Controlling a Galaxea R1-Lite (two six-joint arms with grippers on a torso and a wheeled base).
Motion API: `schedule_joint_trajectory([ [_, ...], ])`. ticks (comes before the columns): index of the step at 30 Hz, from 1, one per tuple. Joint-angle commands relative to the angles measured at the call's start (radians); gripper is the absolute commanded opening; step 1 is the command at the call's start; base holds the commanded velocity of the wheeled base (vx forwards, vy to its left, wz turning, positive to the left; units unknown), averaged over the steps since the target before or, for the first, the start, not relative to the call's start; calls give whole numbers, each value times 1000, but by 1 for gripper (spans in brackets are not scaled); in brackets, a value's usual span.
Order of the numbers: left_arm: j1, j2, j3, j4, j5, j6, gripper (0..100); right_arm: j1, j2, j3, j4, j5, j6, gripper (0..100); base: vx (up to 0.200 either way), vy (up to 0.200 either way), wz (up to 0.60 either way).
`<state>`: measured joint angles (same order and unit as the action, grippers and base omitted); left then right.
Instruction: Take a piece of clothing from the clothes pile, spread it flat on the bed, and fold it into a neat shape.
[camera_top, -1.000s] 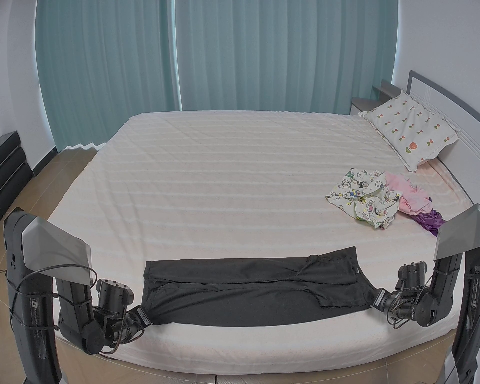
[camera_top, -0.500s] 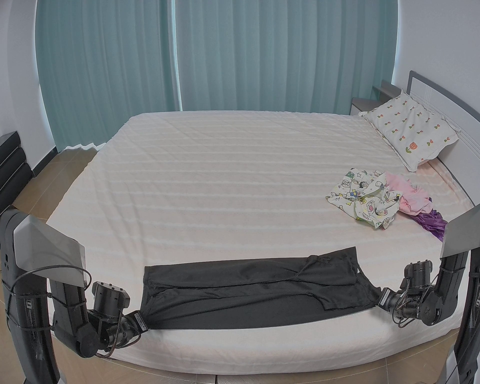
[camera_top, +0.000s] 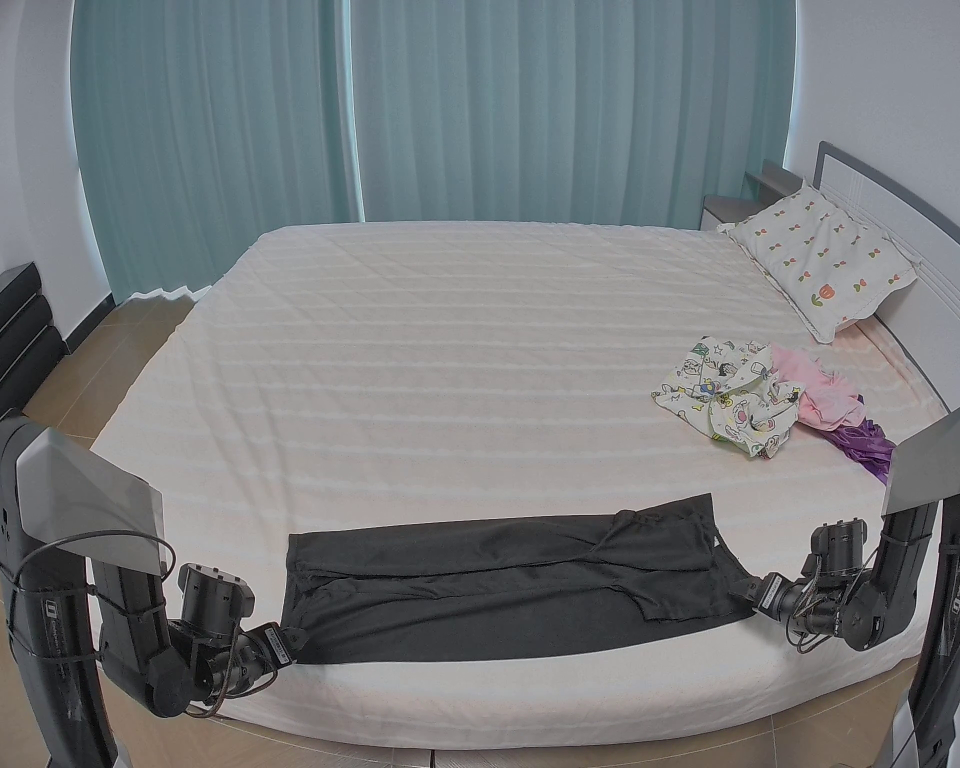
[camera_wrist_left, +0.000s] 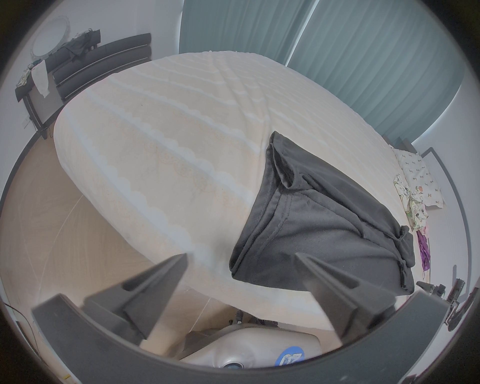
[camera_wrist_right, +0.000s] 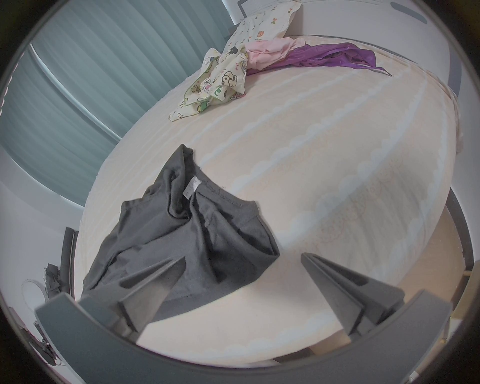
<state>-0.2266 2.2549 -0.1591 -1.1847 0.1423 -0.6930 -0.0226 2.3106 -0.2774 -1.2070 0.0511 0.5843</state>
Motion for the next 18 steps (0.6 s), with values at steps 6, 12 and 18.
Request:
schedule_joint_trajectory([
  [6,62,-189,-45,2,-36,18,100,-73,-56,-17,-82,85,12,100,0,0,0],
  [12,59,-179,-149,19,-115,20,100,-79,-43,-31,-106,87,34,100,0,0,0],
  [18,36,-124,-266,129,-116,23,100,-77,-23,-31,-109,102,51,100,0,0,0],
])
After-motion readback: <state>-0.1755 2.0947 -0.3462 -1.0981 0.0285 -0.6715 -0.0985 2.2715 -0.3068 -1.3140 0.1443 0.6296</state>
